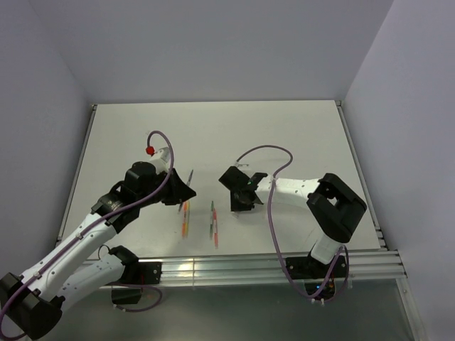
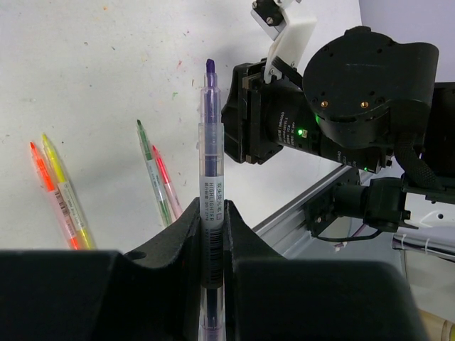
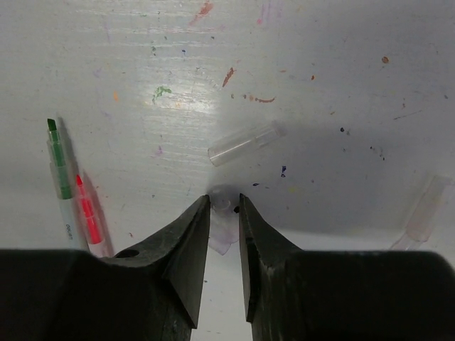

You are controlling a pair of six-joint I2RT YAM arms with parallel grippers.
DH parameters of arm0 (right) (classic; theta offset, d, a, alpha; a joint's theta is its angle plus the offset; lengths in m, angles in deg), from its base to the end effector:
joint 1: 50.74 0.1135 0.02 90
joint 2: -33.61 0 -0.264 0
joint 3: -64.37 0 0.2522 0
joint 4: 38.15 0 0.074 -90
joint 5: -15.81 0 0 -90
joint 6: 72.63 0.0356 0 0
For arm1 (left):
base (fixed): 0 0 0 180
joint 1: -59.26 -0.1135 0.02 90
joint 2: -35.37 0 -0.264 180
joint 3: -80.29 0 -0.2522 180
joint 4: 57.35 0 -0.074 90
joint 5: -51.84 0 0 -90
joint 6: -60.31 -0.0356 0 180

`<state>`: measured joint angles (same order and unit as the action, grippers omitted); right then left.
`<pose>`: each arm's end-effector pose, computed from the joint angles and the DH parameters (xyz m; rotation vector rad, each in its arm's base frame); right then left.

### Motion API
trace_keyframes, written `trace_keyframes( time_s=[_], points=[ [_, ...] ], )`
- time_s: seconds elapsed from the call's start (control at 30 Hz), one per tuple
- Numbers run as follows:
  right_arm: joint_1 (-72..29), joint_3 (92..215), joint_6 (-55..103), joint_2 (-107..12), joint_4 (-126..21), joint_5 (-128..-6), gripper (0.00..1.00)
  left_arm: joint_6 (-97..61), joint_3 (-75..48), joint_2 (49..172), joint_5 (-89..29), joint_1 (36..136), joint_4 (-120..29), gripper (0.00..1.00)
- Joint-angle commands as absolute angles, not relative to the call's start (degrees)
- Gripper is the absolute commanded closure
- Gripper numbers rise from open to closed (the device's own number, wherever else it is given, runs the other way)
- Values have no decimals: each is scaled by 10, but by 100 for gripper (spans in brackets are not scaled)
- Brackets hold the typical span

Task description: Insert the pens into the pen caps

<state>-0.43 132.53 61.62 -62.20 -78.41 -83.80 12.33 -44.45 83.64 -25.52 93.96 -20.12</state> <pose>0.2033 0.2356 0.1580 -0.1003 2.7474 0.2374 0.1506 -0.1137 0.2864 -0.0007 2.2597 -1.0000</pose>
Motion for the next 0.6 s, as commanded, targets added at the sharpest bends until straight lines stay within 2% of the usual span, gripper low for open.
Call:
trace_keyframes(
  time_s=[0.0,0.2,0.27,0.3,0.43,0.57],
  points=[
    [4,1322,616,-623,-777,-843,70,114,-422,837,-248,941,-214,100],
    [13,1296,619,-606,-776,-842,80,117,-426,839,-242,941,-221,100],
    [16,1293,620,-605,-776,-840,90,118,-429,840,-241,941,-228,100],
    [19,1292,622,-603,-776,-838,99,119,-429,842,-238,941,-229,100],
    [17,1313,632,-566,-794,-829,100,112,-421,850,-224,941,-243,100],
    [0,1396,668,-522,-844,-808,100,106,-394,856,-221,942,-251,100]
  ],
)
